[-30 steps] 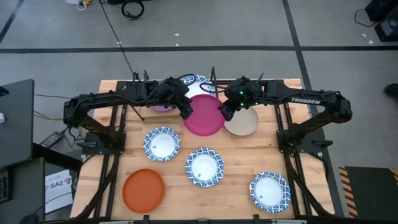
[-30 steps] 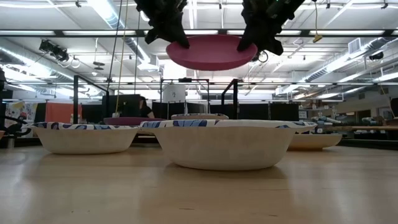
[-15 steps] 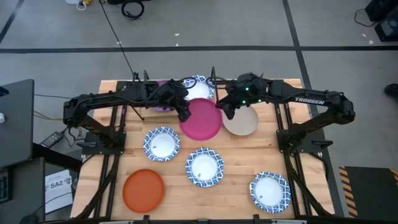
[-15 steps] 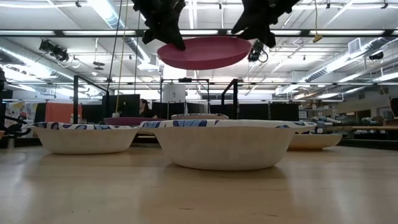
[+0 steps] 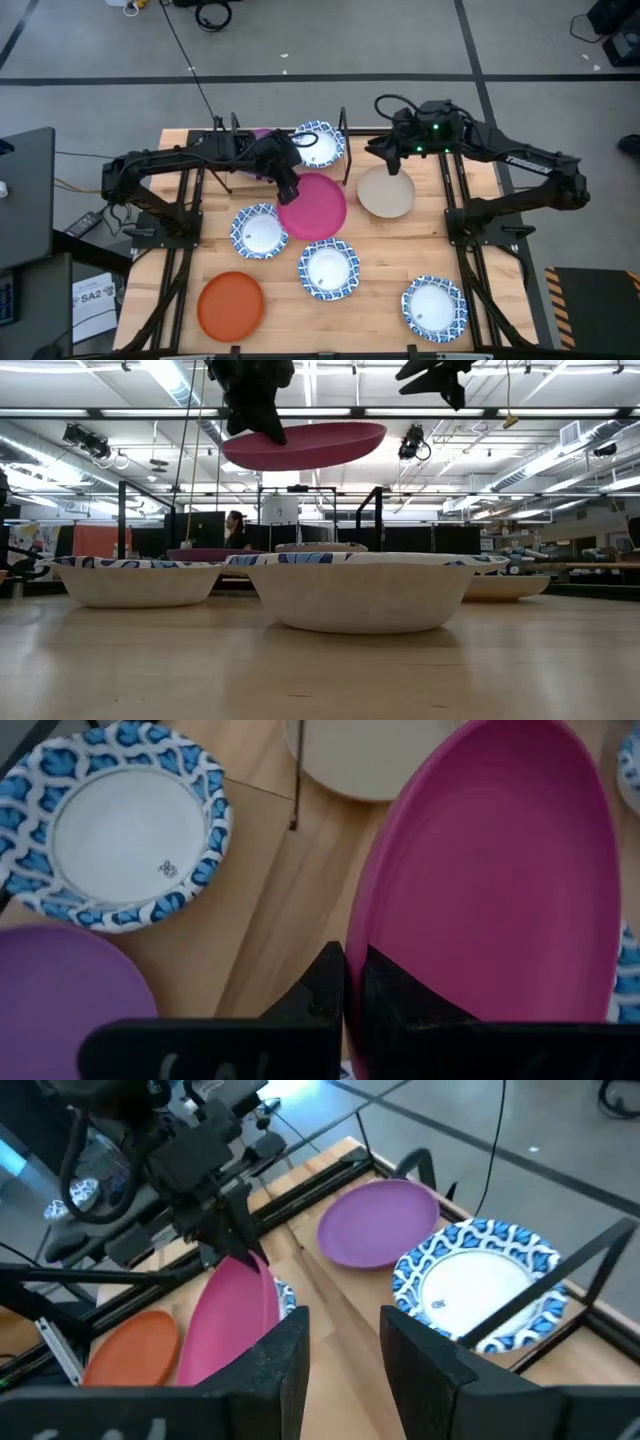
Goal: Place and stack plates onto a shelf
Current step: Stack the pink plate on top of the purple violet on the shelf
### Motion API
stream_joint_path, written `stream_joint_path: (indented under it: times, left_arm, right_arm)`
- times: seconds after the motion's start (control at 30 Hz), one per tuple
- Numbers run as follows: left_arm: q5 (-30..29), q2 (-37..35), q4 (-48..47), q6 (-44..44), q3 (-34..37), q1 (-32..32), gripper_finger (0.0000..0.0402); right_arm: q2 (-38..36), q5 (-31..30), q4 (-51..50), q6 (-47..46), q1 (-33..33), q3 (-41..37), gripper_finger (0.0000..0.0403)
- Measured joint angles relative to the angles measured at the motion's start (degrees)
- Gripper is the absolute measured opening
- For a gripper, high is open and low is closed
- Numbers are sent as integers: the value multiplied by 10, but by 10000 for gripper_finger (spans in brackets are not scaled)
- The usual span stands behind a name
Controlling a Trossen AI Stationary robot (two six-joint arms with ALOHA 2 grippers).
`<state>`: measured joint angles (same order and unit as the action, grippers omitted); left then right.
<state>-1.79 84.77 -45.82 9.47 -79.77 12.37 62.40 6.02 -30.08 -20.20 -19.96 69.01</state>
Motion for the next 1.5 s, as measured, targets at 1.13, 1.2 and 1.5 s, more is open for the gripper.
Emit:
stream_joint_path:
  times: [1.13, 1.2, 1.5]
  left_arm:
    - [156, 0, -74, -132, 0, 314, 20]
    - [156, 0, -74, -132, 0, 336, 20]
    - [136, 0, -74, -147, 0, 426, 20]
  right_arm:
    - [-21, -56, -176, 54, -25, 0, 130]
    - [-21, -56, -176, 54, -25, 0, 130]
    - [-20, -56, -176, 54, -25, 0, 130]
